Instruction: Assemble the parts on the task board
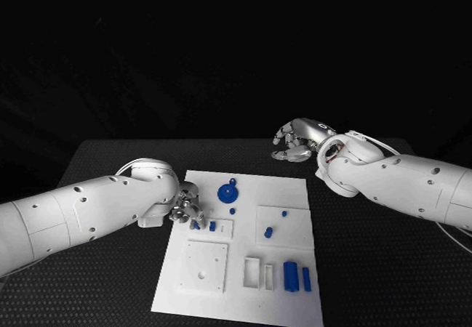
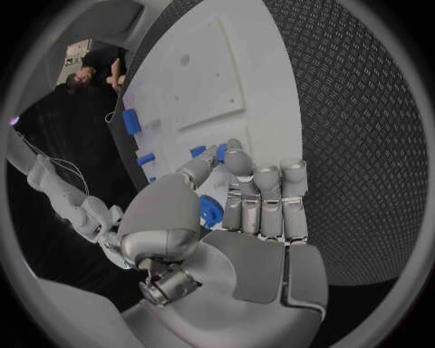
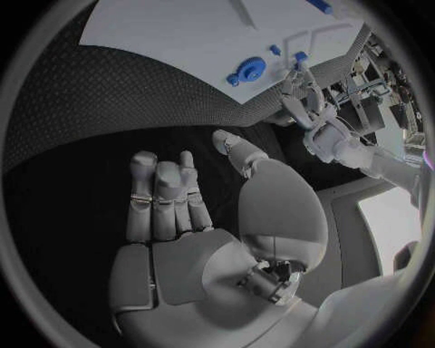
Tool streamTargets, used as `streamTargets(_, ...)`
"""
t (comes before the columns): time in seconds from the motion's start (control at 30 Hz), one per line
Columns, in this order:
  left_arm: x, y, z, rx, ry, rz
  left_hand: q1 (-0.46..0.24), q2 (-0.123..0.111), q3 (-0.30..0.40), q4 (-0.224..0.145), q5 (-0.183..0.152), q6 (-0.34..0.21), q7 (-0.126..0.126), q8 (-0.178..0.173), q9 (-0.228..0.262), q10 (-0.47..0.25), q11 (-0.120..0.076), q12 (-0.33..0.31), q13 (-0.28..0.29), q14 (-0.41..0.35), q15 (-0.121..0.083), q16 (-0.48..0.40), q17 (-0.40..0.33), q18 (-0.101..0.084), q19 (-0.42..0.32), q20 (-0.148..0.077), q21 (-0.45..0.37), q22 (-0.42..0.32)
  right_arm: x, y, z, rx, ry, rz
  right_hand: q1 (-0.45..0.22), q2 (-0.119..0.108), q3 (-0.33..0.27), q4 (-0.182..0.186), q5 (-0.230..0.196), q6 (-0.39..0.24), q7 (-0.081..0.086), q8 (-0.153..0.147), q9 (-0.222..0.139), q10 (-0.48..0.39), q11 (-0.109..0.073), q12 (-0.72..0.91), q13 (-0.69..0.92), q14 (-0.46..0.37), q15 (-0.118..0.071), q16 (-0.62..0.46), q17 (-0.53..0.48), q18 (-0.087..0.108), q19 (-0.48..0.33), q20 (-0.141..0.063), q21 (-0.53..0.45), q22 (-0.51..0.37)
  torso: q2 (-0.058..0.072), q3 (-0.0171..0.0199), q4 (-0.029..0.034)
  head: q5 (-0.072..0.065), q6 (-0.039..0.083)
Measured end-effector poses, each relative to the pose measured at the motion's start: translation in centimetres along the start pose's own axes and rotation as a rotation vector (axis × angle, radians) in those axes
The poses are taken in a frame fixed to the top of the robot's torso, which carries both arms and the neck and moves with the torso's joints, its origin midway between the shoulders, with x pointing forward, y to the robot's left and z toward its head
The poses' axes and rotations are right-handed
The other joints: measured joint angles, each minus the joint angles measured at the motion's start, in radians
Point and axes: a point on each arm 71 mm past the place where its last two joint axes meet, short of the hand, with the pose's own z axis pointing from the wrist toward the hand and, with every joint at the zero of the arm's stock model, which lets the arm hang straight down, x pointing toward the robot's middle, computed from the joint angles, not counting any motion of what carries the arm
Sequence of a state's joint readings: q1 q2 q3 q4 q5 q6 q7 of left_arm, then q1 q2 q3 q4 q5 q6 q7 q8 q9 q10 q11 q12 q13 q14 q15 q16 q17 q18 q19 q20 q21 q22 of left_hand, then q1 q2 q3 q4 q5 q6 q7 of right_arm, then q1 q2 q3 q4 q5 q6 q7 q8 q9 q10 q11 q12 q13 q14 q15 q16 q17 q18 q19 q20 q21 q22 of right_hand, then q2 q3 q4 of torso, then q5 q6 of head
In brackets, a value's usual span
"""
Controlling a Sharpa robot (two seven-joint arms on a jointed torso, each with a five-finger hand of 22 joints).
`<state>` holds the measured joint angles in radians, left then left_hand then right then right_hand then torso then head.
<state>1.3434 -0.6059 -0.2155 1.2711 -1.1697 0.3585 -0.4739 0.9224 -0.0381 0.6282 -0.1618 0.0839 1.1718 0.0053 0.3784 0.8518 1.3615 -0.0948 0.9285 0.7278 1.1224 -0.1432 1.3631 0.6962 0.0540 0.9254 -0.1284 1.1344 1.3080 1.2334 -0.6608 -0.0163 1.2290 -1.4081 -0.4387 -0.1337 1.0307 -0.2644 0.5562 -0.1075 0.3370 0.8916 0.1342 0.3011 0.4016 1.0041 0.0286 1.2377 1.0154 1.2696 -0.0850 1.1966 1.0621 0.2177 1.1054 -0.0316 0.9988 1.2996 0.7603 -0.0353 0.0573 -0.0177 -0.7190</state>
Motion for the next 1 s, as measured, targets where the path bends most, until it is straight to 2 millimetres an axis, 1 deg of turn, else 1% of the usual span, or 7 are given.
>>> streamTargets(0.07,-0.06,-0.11,0.02,-0.002,-0.004,0.008,0.000,0.000,0.000,0.000,0.000,0.000,0.000,0.000,0.018,0.000,0.000,0.002,0.000,0.000,0.000,0.000,-0.002,0.000,0.000,0.000,0.000,0.000,0.00,0.00,0.00,0.000,0.000,0.000,0.000,0.000,0.000,0.000,0.000,0.000,0.000,0.000,0.000,0.000,0.000,0.000,0.000,0.000,0.000,0.000,0.000,0.000,0.000,0.000,0.000,0.000,0.000,0.0000,-0.0003,0.000,-0.001)
streamTargets(0.17,-0.13,-0.26,0.04,-0.004,-0.011,0.020,0.000,0.000,-0.002,0.002,-0.023,-0.006,0.001,0.000,0.033,-0.002,-0.002,0.005,0.000,0.000,0.000,0.000,-0.004,0.000,0.000,0.000,0.000,0.000,0.00,-0.01,0.00,0.000,0.000,0.000,0.000,0.000,0.000,0.000,0.000,0.000,0.000,0.000,0.000,0.000,0.000,0.000,-0.001,0.000,0.000,0.000,0.000,0.000,0.000,0.000,0.000,0.000,0.000,0.0000,-0.0004,0.000,-0.002)
streamTargets(0.2,-0.15,-0.29,0.04,-0.005,-0.012,0.023,0.000,0.000,-0.005,0.003,-0.026,-0.006,0.001,0.000,0.034,-0.002,-0.002,0.005,0.000,0.000,0.000,0.000,-0.004,0.000,0.000,0.000,0.000,0.000,0.00,-0.01,-0.01,0.000,0.000,0.000,0.000,0.000,0.000,0.000,0.000,0.000,0.000,0.000,0.000,0.000,0.000,0.000,-0.001,0.000,0.000,0.000,0.000,0.000,0.000,0.000,0.000,0.000,0.000,0.0000,-0.0004,0.000,-0.002)
streamTargets(0.4,-0.20,-0.40,0.05,-0.008,-0.018,0.037,0.000,0.000,-0.008,0.006,-0.031,-0.006,0.001,0.002,0.041,-0.003,-0.003,0.005,0.000,0.000,0.000,0.004,-0.004,0.000,0.000,0.000,0.000,0.000,0.00,0.00,-0.01,0.000,0.000,0.000,0.000,0.000,0.000,0.000,0.000,-0.001,-0.002,0.000,0.000,0.000,0.000,0.000,-0.001,0.000,0.000,0.000,0.000,0.000,0.000,0.000,0.000,0.000,0.000,0.0000,-0.0003,-0.001,-0.002)
streamTargets(0.53,-0.22,-0.42,0.04,-0.008,-0.021,0.041,0.000,0.000,-0.012,0.010,-0.031,-0.006,0.001,0.002,0.045,-0.003,-0.003,0.005,0.000,0.000,0.000,0.004,-0.005,0.000,0.000,0.000,0.000,0.000,0.00,-0.01,-0.01,0.000,0.000,0.000,-0.004,0.004,0.000,0.000,0.000,-0.001,-0.002,0.000,0.000,0.000,0.000,0.000,-0.001,0.000,0.000,0.000,0.000,0.000,0.000,0.000,0.000,0.000,0.000,0.0000,0.0002,-0.001,-0.002)
streamTargets(0.87,-0.32,-0.38,-0.03,-0.008,-0.043,0.038,0.000,0.000,-0.013,0.010,-0.031,-0.006,0.001,0.002,0.051,-0.004,-0.003,0.005,0.000,0.001,-0.002,0.004,-0.006,0.000,0.000,0.000,0.000,0.000,-0.01,-0.02,-0.04,0.000,0.001,0.000,-0.004,0.004,0.000,0.000,0.000,0.000,-0.003,0.000,0.000,0.000,0.000,0.000,-0.001,0.000,0.000,0.000,0.000,0.000,0.000,0.000,0.000,0.000,0.000,0.0000,0.0009,-0.002,-0.002)
streamTargets(1.0,-0.42,-0.22,-0.12,-0.009,-0.069,0.028,0.000,0.000,-0.016,0.013,-0.035,-0.006,0.001,0.002,0.053,-0.004,-0.003,0.005,0.000,0.002,-0.002,0.004,-0.006,0.000,0.000,0.000,0.000,0.000,-0.02,-0.03,-0.06,-0.001,0.002,0.000,-0.004,0.004,0.000,0.000,0.000,0.001,0.001,0.000,0.000,0.000,0.000,0.000,-0.001,0.000,0.000,0.000,0.000,0.000,0.000,0.000,0.000,0.000,-0.001,0.0000,0.0010,-0.002,-0.002)
